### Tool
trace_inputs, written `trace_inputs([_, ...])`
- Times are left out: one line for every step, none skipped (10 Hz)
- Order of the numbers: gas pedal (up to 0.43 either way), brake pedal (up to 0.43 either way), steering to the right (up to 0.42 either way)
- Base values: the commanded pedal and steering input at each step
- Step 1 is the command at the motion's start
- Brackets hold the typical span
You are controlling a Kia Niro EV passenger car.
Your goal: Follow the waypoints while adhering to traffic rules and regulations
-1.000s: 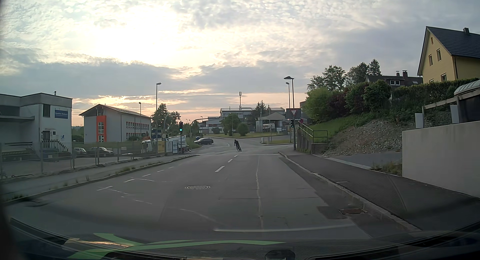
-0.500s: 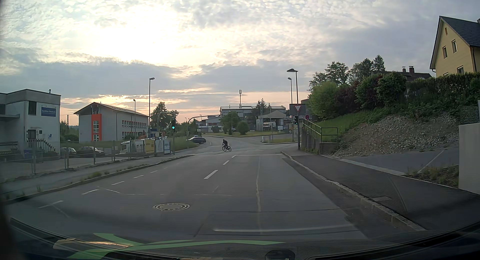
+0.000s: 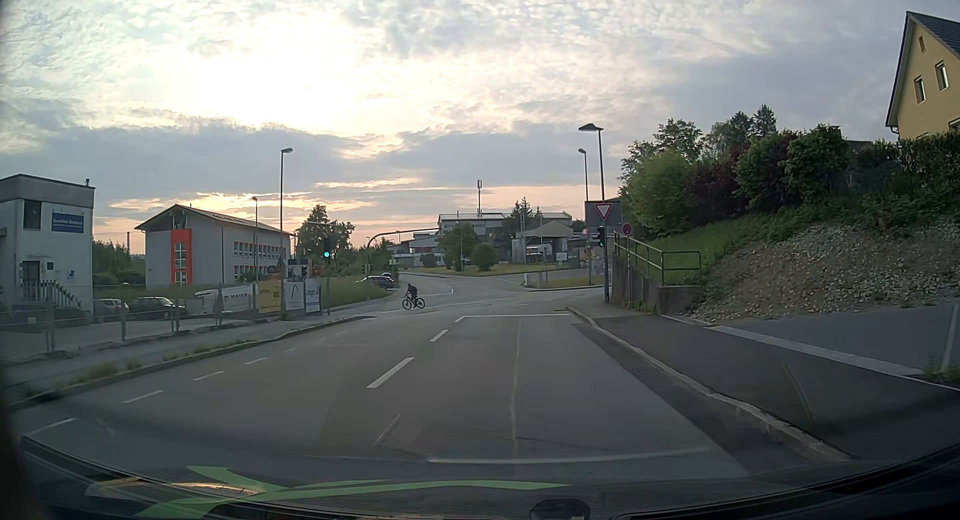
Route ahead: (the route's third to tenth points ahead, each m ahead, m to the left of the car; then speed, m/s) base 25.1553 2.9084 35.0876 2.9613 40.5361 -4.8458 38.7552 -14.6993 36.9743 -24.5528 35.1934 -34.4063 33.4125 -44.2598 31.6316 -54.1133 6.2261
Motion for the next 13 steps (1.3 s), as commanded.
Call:
trace_inputs([0.047, 0.000, -0.002])
trace_inputs([0.047, 0.000, -0.004])
trace_inputs([0.047, 0.000, -0.006])
trace_inputs([0.047, 0.000, -0.006])
trace_inputs([0.039, 0.000, -0.007])
trace_inputs([0.028, 0.000, -0.007])
trace_inputs([0.000, 0.000, -0.007])
trace_inputs([0.000, 0.000, -0.007])
trace_inputs([0.000, 0.000, -0.005])
trace_inputs([0.000, 0.000, -0.002])
trace_inputs([0.000, 0.000, -0.001])
trace_inputs([0.000, 0.000, -0.002])
trace_inputs([0.000, 0.000, -0.001])
